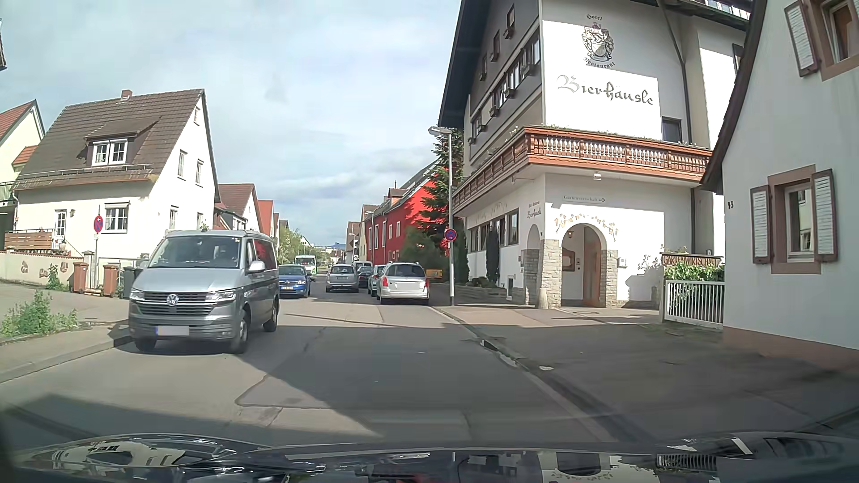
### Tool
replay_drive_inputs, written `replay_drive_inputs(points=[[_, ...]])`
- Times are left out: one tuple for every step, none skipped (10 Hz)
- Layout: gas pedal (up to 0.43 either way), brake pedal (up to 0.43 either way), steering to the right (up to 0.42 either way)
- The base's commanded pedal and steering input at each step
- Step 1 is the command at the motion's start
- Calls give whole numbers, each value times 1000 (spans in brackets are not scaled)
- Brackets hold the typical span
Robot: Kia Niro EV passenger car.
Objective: Follow the waypoints while adhering to traffic rules and regulations
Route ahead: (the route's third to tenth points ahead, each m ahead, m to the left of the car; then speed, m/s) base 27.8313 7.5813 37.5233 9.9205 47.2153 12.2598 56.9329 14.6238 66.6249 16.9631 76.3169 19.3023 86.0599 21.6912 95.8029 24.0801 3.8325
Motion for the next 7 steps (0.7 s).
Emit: replay_drive_inputs(points=[[0, 171, -39], [0, 171, -44], [0, 165, -43], [0, 165, -41], [0, 171, -39], [0, 177, -40], [0, 177, -41]])
